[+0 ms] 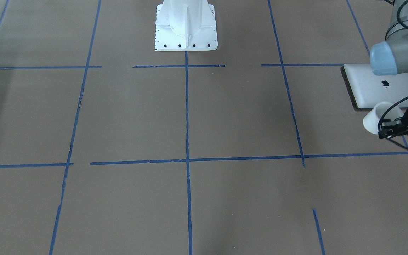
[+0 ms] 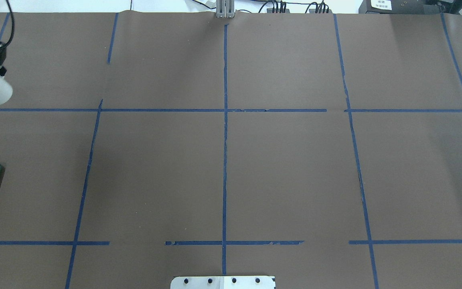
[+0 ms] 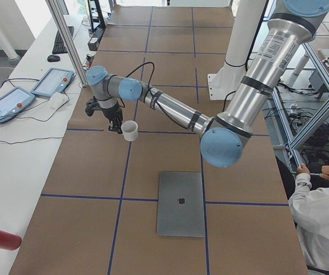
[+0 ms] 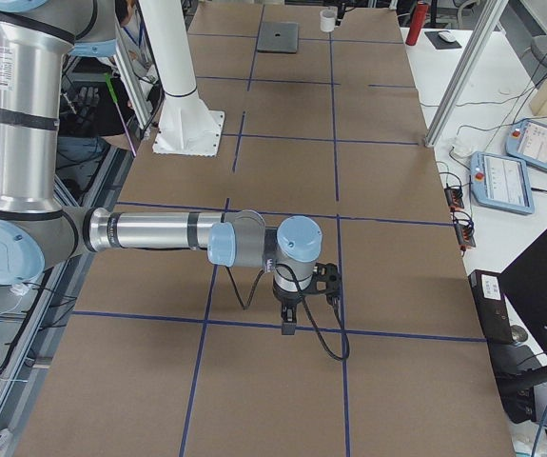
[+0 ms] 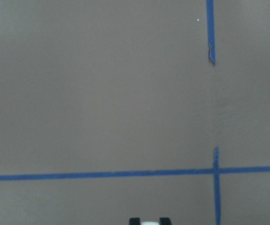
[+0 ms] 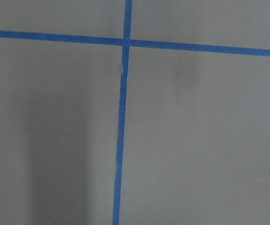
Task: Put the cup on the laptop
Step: 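Carry the white cup with the left gripper toward the silver laptop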
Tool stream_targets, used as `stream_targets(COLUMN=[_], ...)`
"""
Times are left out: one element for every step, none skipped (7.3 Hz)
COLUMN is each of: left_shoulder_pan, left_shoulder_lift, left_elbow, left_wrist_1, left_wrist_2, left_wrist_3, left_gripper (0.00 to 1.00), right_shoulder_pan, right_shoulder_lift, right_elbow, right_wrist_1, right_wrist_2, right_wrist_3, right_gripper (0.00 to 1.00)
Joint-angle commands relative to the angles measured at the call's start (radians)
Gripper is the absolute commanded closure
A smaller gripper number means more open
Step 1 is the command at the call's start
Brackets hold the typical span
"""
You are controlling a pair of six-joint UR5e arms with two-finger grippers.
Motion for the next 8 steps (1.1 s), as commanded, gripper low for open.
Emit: stream_targets(left_shoulder_pan=[-0.015, -0.015, -0.014, -0.011, -0.008, 0.000, 0.008, 0.029], left_shoulder_lift=[0.296, 0.419, 0.499, 0.535, 0.573, 0.575, 0.575, 0.575], left_elbow=[-0.177, -0.179, -0.158, -0.128, -0.064, 0.024, 0.092, 0.123], left_wrist_1=[-0.030, -0.174, -0.302, -0.390, -0.535, -0.691, -0.790, -0.814], left_wrist_2=[-0.002, -0.005, -0.007, -0.007, -0.005, -0.001, -0.001, -0.001], left_wrist_3=[0.111, 0.103, 0.074, 0.007, -0.054, -0.148, -0.191, -0.193], left_gripper=[1.00, 1.00, 1.00, 1.00, 1.00, 1.00, 1.00, 1.00], right_shoulder_pan=[0.000, 0.000, 0.000, 0.000, 0.000, 0.000, 0.000, 0.000], right_shoulder_lift=[0.000, 0.000, 0.000, 0.000, 0.000, 0.000, 0.000, 0.000], right_elbow=[0.000, 0.000, 0.000, 0.000, -0.002, -0.002, 0.000, -0.002], right_wrist_1=[0.000, 0.000, 0.000, 0.000, 0.000, 0.001, 0.000, 0.000], right_wrist_2=[-0.002, -0.002, 0.000, 0.000, -0.002, -0.002, 0.000, 0.000], right_wrist_3=[0.000, 0.000, 0.000, 0.000, 0.000, 0.000, 0.000, 0.000], right_gripper=[0.00, 0.00, 0.00, 0.00, 0.00, 0.00, 0.00, 0.00])
